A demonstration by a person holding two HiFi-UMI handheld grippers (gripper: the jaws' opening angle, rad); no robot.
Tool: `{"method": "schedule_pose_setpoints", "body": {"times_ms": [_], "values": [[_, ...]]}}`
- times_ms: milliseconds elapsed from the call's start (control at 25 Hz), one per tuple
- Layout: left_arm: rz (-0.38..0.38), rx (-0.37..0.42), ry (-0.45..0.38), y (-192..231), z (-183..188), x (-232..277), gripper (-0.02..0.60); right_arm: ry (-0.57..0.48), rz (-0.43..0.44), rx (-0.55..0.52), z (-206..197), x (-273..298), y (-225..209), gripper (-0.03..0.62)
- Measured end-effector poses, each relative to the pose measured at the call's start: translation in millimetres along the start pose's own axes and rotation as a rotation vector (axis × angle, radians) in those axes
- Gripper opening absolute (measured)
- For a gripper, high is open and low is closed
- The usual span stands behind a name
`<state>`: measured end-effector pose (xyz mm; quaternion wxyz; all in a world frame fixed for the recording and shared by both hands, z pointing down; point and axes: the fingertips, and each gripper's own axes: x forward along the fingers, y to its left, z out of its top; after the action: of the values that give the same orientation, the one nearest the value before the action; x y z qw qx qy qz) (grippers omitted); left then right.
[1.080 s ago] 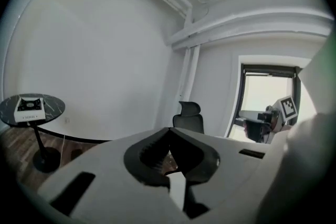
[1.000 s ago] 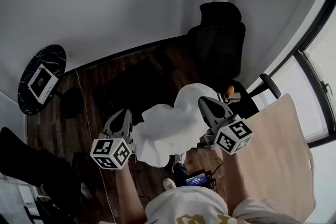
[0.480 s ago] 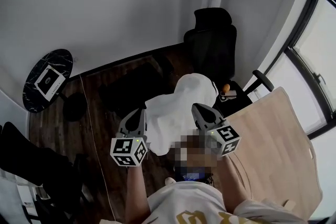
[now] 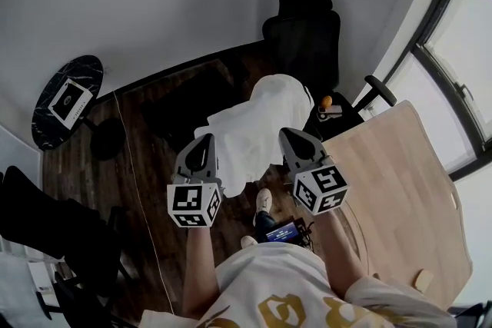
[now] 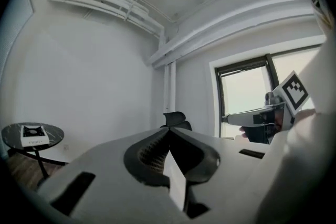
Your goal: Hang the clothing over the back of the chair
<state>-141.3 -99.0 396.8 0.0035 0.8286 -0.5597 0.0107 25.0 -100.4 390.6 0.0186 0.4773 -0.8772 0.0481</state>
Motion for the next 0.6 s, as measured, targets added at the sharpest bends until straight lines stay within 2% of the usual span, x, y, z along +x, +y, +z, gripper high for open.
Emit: {"method": "schedule_pose_setpoints", "body": {"times_ms": [120,320,480,600], "values": [[0.008,-0.009,-0.008,-1,1,-5,0.02,0.022,0.009,-0.002,-6,-3,5,0.011],[-0.036,-0.048,-0.009,-9,-3,-3,0.02,0.01,0.058,0.021,-5,-4,11,0.011],[-0.079,-0.055,0.02,-20,-8,7,0.02,0.078,0.035,-0.067,-14,-2,5,0.011],[-0.084,-0.046,0.058,-24,-17,13,0.02,0.098,0.014,-0.074,-18,-3,-2,0.011]]}}
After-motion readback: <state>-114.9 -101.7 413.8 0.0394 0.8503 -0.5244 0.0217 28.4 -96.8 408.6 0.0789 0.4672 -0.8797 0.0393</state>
